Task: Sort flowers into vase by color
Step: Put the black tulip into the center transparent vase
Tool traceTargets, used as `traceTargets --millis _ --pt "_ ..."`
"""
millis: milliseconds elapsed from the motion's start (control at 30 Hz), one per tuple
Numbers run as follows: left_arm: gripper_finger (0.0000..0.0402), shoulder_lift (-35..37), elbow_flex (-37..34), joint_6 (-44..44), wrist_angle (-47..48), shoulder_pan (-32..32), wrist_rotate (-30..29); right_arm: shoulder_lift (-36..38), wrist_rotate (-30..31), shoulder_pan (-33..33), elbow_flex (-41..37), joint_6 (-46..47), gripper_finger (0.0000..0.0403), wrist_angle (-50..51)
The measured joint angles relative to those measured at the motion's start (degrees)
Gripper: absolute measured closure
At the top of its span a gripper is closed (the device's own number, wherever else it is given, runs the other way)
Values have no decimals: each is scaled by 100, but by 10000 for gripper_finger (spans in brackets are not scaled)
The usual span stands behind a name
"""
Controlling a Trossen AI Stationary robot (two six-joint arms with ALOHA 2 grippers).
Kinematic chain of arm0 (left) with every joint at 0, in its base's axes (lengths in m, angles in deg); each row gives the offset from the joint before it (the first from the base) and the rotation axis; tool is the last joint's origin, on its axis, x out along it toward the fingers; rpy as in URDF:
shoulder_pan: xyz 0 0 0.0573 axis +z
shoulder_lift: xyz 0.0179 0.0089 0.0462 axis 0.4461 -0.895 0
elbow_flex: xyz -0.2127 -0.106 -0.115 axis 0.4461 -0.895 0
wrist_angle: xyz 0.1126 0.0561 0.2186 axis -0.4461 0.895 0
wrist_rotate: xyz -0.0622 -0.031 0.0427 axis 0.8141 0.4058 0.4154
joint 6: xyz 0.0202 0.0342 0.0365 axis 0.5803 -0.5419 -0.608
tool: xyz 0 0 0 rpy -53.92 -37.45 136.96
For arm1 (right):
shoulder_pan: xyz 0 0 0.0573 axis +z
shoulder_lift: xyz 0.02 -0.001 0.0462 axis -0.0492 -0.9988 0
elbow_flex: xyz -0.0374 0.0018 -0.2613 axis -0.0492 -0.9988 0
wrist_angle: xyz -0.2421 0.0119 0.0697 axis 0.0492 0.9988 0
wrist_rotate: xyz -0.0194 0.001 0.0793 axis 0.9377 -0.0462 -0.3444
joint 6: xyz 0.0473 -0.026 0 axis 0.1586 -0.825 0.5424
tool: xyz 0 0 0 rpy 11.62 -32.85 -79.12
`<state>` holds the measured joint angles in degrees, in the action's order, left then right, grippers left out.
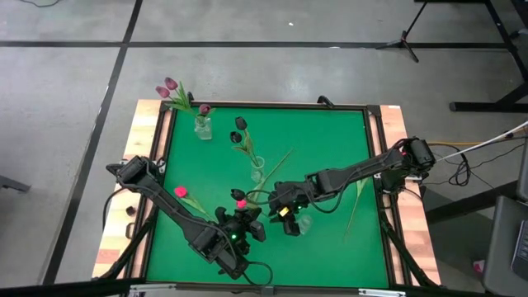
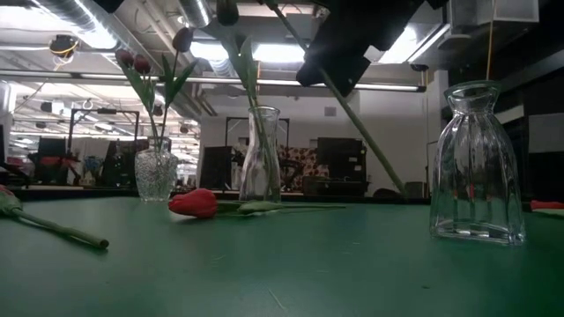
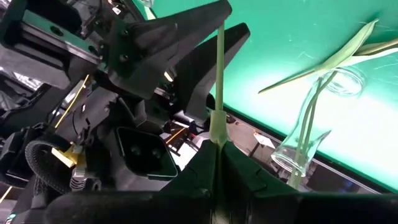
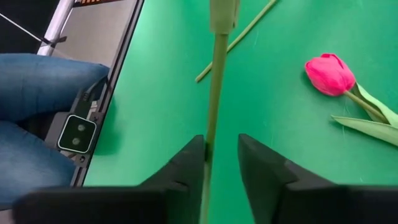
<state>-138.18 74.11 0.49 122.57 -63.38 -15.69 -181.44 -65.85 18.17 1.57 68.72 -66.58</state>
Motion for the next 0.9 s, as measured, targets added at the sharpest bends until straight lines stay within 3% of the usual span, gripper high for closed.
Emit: traceTargets --millis 233,467,767,900 --pt "392 0 0 0 0 0 11 0 -1 2 0 -260 393 -2" --pt "389 0 0 -8 -77 -61 114 0 101 7 0 -301 397 29" --pt "336 0 -2 22 -327 -165 105 0 113 4 0 -307 398 6" --pt "316 -2 -4 144 -493 -225 -209 7 125 0 0 -307 397 -32"
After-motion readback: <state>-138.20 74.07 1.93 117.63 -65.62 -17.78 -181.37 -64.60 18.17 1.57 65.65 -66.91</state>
